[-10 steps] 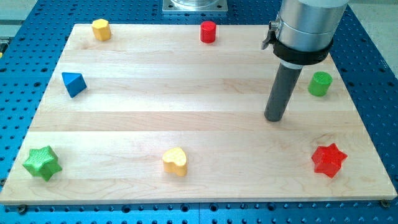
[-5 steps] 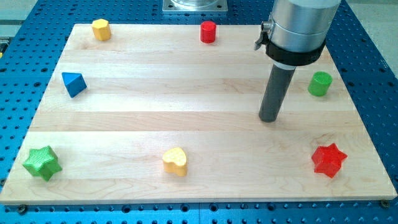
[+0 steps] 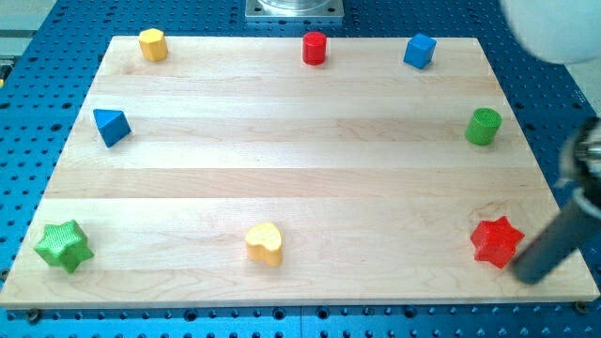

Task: Place the red star below the red circle

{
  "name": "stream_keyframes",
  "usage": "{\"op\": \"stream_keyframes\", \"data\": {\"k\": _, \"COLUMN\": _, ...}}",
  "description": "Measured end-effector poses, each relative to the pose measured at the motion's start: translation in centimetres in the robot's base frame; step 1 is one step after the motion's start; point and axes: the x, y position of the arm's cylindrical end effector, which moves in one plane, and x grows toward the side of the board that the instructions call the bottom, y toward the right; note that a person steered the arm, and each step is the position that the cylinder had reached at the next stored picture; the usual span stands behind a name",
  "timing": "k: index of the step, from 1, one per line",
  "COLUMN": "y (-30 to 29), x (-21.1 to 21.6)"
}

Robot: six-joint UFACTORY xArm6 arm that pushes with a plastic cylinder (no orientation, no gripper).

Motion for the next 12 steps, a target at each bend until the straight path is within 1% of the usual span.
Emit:
{"op": "stream_keyframes", "data": {"k": 1, "y": -4.2, "x": -3.9}}
{"op": "stream_keyframes", "data": {"k": 2, "y": -3.7, "x": -4.6}}
{"op": "stream_keyframes", "data": {"k": 3, "y": -1.3, "x": -6.2}}
{"op": "stream_keyframes", "data": {"k": 4, "y": -4.3, "x": -10.2}}
{"op": "stream_keyframes", "data": {"k": 5, "y": -10.7, "x": -12.6}}
{"op": "stream_keyframes", "data": {"k": 6, "y": -7.5, "x": -9.8}}
{"op": "stream_keyframes", "data": {"k": 7, "y": -7.7, "x": -5.6}}
{"op": "stream_keyframes", "data": {"k": 8, "y": -14.3, "x": -7.2}}
{"op": "stream_keyframes", "data": {"k": 9, "y": -16.8, "x": -11.2}}
{"op": "stream_keyframes", "data": {"k": 10, "y": -17.1, "x": -13.6}}
{"op": "stream_keyframes", "data": {"k": 11, "y": -20.2, "x": -13.7}}
{"op": "stream_keyframes", "data": {"k": 12, "y": -23.8, "x": -15.6}}
